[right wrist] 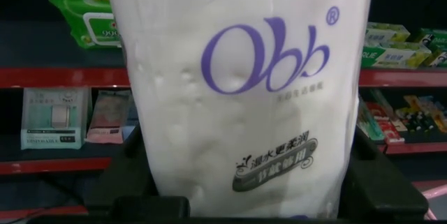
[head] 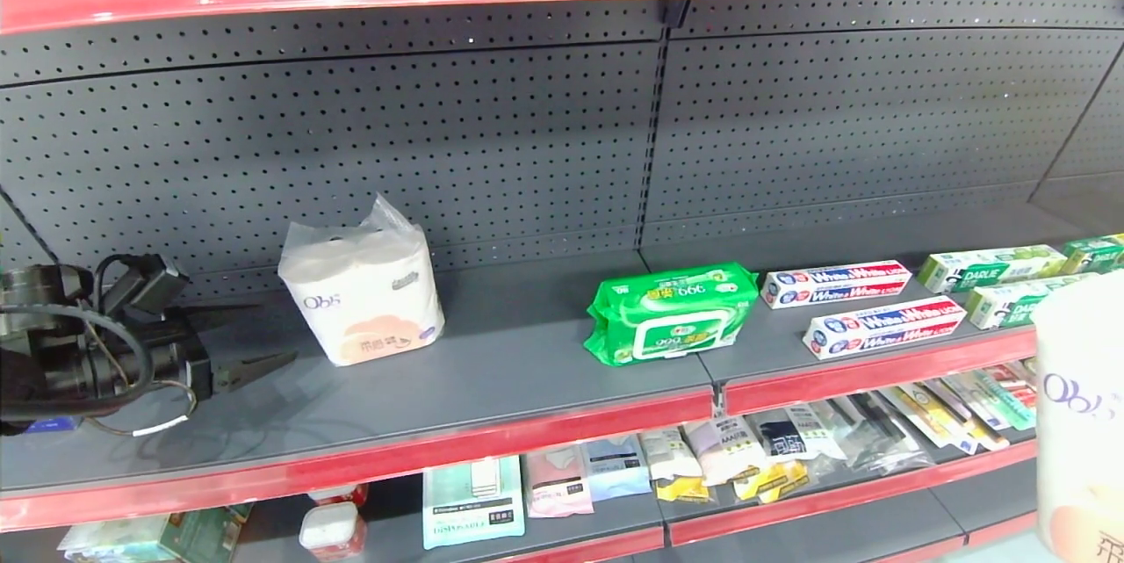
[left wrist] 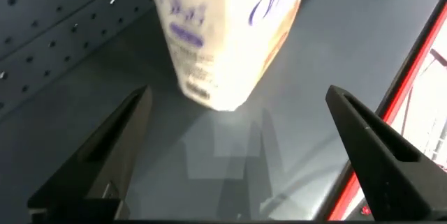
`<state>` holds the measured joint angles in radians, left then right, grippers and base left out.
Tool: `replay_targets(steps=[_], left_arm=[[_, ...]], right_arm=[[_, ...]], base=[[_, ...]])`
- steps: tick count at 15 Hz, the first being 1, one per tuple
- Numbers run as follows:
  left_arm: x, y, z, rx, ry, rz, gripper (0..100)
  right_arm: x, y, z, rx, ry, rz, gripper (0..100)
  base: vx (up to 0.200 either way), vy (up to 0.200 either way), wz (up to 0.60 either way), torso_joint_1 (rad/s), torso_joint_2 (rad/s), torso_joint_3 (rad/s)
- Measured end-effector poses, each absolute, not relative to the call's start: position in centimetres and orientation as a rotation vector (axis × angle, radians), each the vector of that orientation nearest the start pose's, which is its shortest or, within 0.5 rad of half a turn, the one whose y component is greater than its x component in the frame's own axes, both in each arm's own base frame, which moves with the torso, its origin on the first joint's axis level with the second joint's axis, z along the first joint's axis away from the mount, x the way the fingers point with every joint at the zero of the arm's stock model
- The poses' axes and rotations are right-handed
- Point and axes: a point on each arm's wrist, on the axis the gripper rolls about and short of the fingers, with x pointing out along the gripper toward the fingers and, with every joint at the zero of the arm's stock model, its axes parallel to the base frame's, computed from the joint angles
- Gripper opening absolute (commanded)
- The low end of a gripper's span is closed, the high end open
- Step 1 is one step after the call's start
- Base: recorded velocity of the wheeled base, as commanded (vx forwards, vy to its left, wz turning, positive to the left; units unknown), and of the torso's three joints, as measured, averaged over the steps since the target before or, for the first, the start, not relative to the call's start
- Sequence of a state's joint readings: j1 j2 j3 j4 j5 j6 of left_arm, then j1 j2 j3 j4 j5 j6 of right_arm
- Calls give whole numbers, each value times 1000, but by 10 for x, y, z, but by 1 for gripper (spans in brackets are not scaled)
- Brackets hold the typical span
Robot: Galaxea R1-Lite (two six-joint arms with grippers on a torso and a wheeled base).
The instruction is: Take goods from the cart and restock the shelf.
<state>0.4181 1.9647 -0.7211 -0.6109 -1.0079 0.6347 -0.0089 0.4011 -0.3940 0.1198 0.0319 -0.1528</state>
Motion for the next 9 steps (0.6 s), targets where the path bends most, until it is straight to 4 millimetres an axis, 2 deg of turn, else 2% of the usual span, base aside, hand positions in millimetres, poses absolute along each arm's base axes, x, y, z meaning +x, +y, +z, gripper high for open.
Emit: replay_targets(steps=[3, 9], left_arm=[[312, 110, 83, 198, 264, -705, 100], [341, 94, 84, 211, 218, -754, 100]], right_arm=[[2, 1, 177, -150, 135, 33, 0], [4, 1, 171, -169, 163, 37, 0]], base=[[0, 0, 0, 0, 0, 0], [0, 0, 0, 0, 0, 0]])
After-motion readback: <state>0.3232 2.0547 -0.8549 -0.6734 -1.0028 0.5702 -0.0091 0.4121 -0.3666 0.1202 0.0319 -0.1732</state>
